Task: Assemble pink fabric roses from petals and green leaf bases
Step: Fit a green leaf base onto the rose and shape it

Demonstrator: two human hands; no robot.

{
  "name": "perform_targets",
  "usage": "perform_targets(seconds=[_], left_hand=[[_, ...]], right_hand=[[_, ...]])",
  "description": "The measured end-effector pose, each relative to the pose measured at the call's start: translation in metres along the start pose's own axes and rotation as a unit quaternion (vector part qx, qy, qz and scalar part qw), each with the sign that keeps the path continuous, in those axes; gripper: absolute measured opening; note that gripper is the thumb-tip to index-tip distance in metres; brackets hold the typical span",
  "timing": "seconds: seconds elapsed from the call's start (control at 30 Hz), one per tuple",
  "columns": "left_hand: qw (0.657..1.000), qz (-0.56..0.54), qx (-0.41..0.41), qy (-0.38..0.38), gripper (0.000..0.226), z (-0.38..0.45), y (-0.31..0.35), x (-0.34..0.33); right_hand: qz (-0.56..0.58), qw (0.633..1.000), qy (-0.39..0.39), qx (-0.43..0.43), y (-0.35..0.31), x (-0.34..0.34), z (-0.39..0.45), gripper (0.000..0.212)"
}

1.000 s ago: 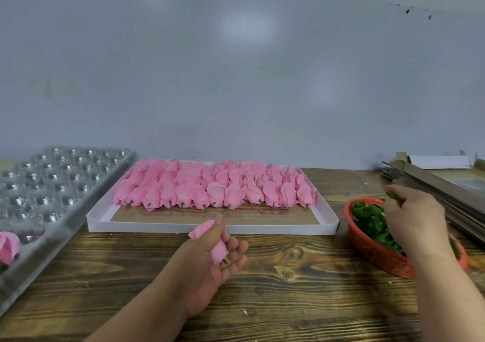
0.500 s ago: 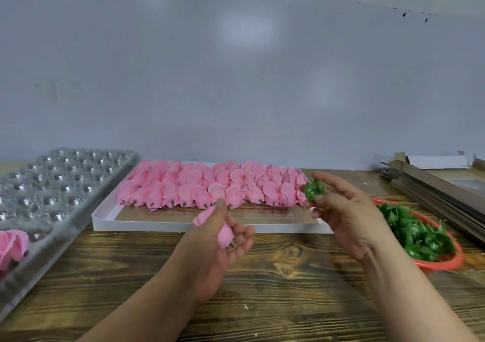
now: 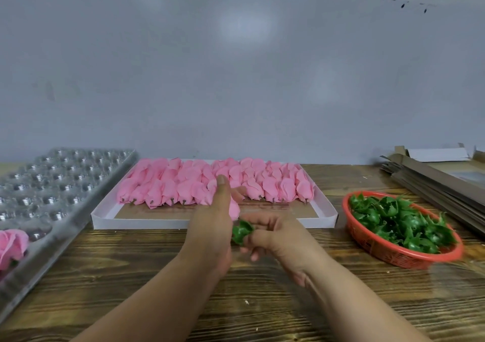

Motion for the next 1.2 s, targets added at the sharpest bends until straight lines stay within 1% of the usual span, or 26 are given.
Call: perform_targets(seconds=[0.1, 0.17, 0.23, 0.37, 0.5, 0.57, 0.63, 0.73, 0.77, 0.87, 0.97, 1.03, 1.07, 1.2], left_hand=[[1.0, 0.021, 0.004, -0.001, 0.047, -0.001, -0.011, -0.004], [1.0, 0.019, -0.003, 0.009, 0.044, -0.001, -0.015, -0.004], [1.0, 0.02, -0.012, 0.003, 0.041, -0.002, -0.018, -0.005], [0.999, 0.028, -0.017, -0.003, 0.04, -0.001, -0.02, -0.004], [0.998, 0.051, -0.023, 0.008, 0.041, 0.0, -0.019, 0.0], [0.997, 0.07, -0.032, 0.018, 0.041, 0.0, -0.016, 0.003], [0.994, 0.094, -0.046, 0.016, 0.04, -0.002, -0.011, 0.003], [0.992, 0.108, -0.058, 0.016, 0.039, -0.005, -0.007, 0.002], [0.992, 0.112, -0.058, 0.016, 0.039, -0.005, -0.008, 0.001], [0.992, 0.111, -0.063, 0.015, 0.043, -0.004, -0.01, 0.001], [0.991, 0.119, -0.069, -0.003, 0.051, -0.002, -0.013, 0.001], [0.988, 0.132, -0.076, -0.009, 0.051, -0.002, -0.013, 0.001], [0.987, 0.138, -0.084, -0.008, 0.049, -0.002, -0.012, 0.002], [0.982, 0.152, -0.114, 0.011, 0.033, -0.002, -0.006, 0.006]], right_hand=[[0.015, 1.0, -0.009, 0.001, 0.0, -0.003, -0.001, 0.033], [0.04, 0.999, -0.005, -0.011, 0.001, -0.003, -0.002, 0.025], [0.065, 0.998, 0.003, -0.026, 0.003, -0.002, -0.002, 0.017], [0.117, 0.992, 0.015, -0.044, 0.008, 0.0, -0.001, 0.03], [0.163, 0.984, 0.026, -0.065, 0.009, 0.0, -0.003, 0.024], [0.186, 0.979, 0.018, -0.077, 0.009, -0.003, -0.004, 0.027], [0.195, 0.977, 0.01, -0.084, 0.007, -0.006, -0.006, 0.03], [0.194, 0.977, 0.01, -0.09, 0.008, -0.008, -0.007, 0.042], [0.194, 0.977, 0.008, -0.092, 0.008, -0.01, -0.008, 0.042], [0.202, 0.975, 0.007, -0.097, 0.008, -0.012, -0.008, 0.035], [0.229, 0.967, 0.032, -0.103, 0.011, -0.007, -0.007, 0.03], [0.238, 0.965, 0.041, -0.104, 0.012, -0.005, -0.007, 0.026], [0.24, 0.964, 0.041, -0.104, 0.012, -0.005, -0.006, 0.022], [0.234, 0.968, 0.02, -0.093, 0.013, -0.012, -0.006, 0.03]])
Point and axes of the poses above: each hand's wrist, its own z-axis towards the middle knuckle, its own x-axis out of the back of the hand, y = z × x, the point moved 9 cm from there along z, towards the middle knuckle, and after that the axes turned 6 degrees about x, right-handed, at the moved point
